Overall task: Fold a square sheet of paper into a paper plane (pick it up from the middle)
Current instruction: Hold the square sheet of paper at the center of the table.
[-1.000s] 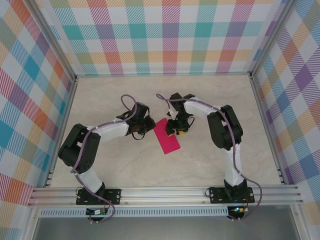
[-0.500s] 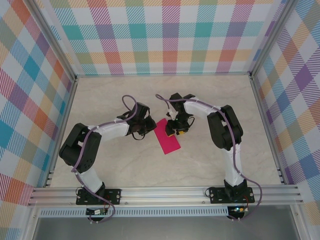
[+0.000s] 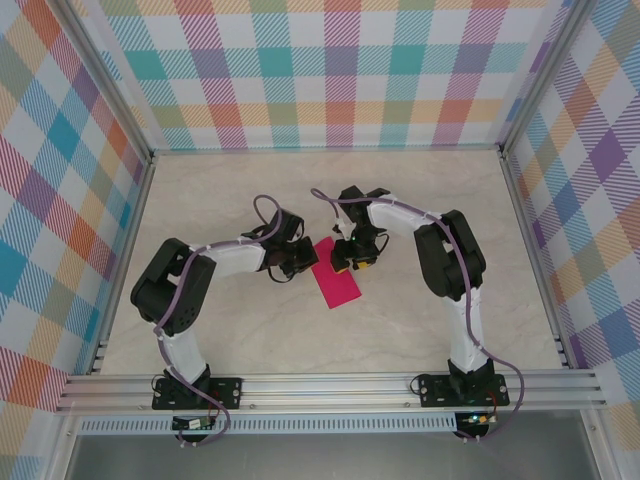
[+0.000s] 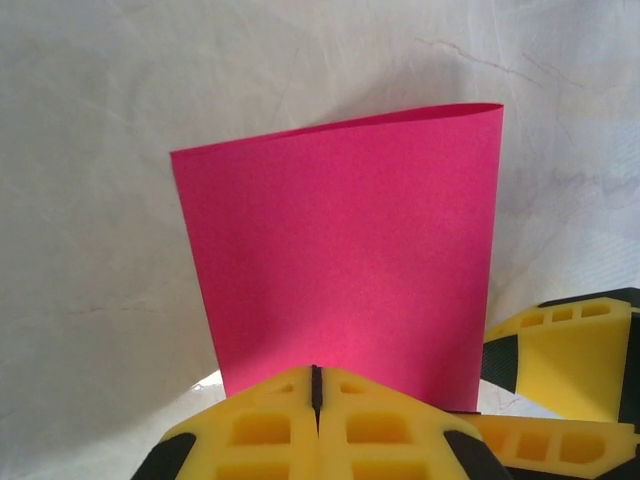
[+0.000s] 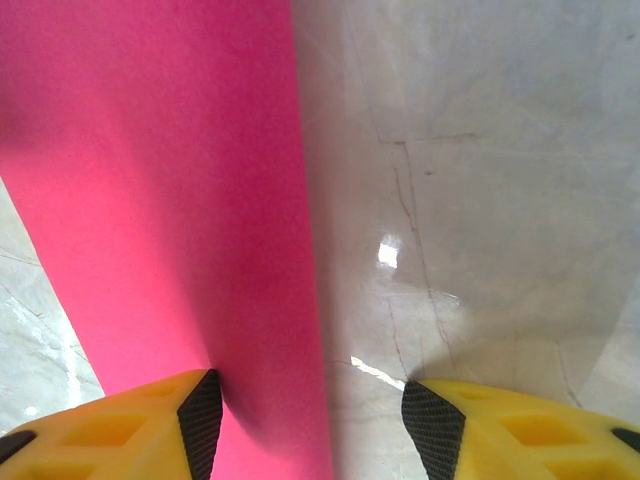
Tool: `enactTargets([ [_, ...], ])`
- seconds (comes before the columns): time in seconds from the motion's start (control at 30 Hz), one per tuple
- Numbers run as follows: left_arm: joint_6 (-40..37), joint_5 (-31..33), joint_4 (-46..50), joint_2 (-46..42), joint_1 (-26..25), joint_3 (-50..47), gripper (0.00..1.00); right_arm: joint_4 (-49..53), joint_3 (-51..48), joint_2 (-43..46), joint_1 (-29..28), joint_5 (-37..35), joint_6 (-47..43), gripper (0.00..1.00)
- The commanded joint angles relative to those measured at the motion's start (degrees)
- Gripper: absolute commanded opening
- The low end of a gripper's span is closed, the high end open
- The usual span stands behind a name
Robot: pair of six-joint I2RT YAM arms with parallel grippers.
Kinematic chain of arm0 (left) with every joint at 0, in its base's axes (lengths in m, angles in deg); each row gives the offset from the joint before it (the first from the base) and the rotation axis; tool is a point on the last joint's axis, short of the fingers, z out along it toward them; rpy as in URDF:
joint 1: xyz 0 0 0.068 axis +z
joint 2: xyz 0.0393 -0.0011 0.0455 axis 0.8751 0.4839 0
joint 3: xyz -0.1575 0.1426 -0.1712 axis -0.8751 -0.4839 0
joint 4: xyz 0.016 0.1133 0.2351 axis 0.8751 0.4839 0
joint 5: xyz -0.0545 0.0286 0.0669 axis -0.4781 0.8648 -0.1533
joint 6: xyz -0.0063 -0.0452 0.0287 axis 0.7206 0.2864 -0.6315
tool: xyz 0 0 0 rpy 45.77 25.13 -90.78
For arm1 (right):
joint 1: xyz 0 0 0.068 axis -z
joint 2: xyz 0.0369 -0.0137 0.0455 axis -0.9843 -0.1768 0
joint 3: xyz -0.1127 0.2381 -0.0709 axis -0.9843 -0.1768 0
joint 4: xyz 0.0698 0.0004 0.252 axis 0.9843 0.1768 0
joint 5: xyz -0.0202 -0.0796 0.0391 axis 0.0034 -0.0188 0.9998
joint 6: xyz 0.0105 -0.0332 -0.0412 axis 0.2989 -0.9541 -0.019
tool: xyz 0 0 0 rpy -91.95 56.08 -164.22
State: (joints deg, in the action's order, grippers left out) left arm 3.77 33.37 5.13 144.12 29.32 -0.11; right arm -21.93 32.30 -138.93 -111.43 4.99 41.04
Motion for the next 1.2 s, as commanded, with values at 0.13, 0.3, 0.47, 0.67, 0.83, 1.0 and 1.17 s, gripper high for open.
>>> enactTargets([
  [0.13, -0.5, -1.9, -0.9, 2.1, -1.2, 2.0, 0.03, -1.5, -3.9, -8.3, 0.3, -8.9, -0.5, 0.59],
  [0.3, -1.5, -1.2, 1.1, 3.3, -1.5, 3.0, 0.03, -1.5, -4.0, -8.3, 0.3, -8.9, -0.6, 0.59],
  [0.47, -1.7, -0.4, 2.6, 4.1, -1.5, 2.2, 0.02, -1.5, -4.1, -8.3, 0.2, -8.8, -0.5, 0.59],
  [0.67, -2.3, 1.0, 4.7, 5.4, -1.5, 0.0, 0.01, -1.4, -4.2, -7.7, 0.2, -8.3, -0.6, 0.59],
  [0.83, -3.1, 2.2, 6.5, 6.5, -1.5, -0.9, 0.01, -1.3, -3.6, -3.2, 0.4, -4.1, 0.0, 0.59],
  [1.0, -4.1, 3.2, 8.1, 7.3, -1.5, -0.9, 0.0, -2.0, -2.1, 7.9, 1.9, 2.5, 2.5, 0.61],
  [1.17, -4.1, 3.0, 8.2, 8.0, -1.5, -1.0, 0.0, -2.4, -0.3, 13.3, 2.5, 4.2, 4.8, 0.59],
])
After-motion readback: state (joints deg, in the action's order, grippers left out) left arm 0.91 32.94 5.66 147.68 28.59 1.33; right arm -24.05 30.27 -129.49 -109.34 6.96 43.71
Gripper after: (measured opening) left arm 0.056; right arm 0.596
